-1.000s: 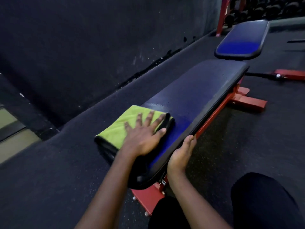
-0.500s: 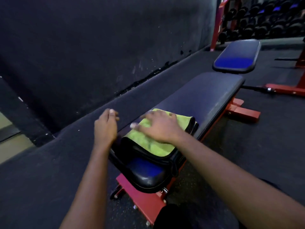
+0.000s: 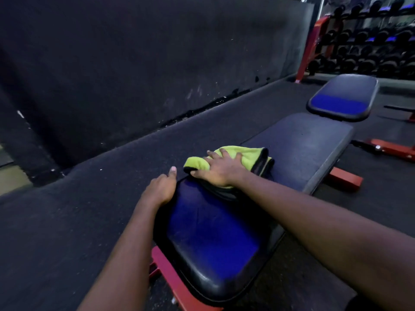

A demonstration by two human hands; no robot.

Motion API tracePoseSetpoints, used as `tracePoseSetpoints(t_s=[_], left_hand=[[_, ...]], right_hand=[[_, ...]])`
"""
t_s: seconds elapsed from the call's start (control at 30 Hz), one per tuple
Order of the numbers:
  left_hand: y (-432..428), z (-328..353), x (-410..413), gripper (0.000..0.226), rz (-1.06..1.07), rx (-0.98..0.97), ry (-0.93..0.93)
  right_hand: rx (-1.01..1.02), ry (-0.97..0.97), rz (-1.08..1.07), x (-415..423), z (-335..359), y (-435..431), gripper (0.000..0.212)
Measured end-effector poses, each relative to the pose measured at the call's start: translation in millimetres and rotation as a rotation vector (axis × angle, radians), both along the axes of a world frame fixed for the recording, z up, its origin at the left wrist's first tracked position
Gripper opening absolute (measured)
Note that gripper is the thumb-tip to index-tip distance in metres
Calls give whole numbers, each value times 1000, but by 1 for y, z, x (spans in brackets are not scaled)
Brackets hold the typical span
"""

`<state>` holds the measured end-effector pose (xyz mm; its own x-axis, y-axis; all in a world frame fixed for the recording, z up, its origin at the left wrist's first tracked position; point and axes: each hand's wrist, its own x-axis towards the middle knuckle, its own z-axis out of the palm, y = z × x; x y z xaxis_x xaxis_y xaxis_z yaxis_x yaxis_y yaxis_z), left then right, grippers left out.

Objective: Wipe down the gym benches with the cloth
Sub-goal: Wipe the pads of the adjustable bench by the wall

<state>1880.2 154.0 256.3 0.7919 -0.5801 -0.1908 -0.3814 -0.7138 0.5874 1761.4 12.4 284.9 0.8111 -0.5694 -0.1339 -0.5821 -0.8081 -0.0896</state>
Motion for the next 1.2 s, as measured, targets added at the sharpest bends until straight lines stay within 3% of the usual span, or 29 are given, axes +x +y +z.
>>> tracePoseSetpoints(t_s=[0.13,0.33,0.6,0.87,0.97,1.1,1.2], left_hand=[[1,2,-2,73,8,-35,19],[3,-1,0,73,-7,-74,48],[12,-10,11,73,126,-271,21],[22,-15,21,70,34,-360,112],[35,-28,21,66,-26,-345,165],[43,-30,11,69,19,-398,194],[41,-26,8,67,47,-451,194]], right_hand=[[-10,-49,20,-7,-4,3,77],[-9,-63,187,-93,-10,40,71],[-9,-16,88,-9,-4,-11,77],[-32,-56,649,-140,-5,73,70],[-31,-48,507,-138,3,48,72],[16,-29,195,-48,5,19,71],[-9,-35,296,-26,-3,42,69]])
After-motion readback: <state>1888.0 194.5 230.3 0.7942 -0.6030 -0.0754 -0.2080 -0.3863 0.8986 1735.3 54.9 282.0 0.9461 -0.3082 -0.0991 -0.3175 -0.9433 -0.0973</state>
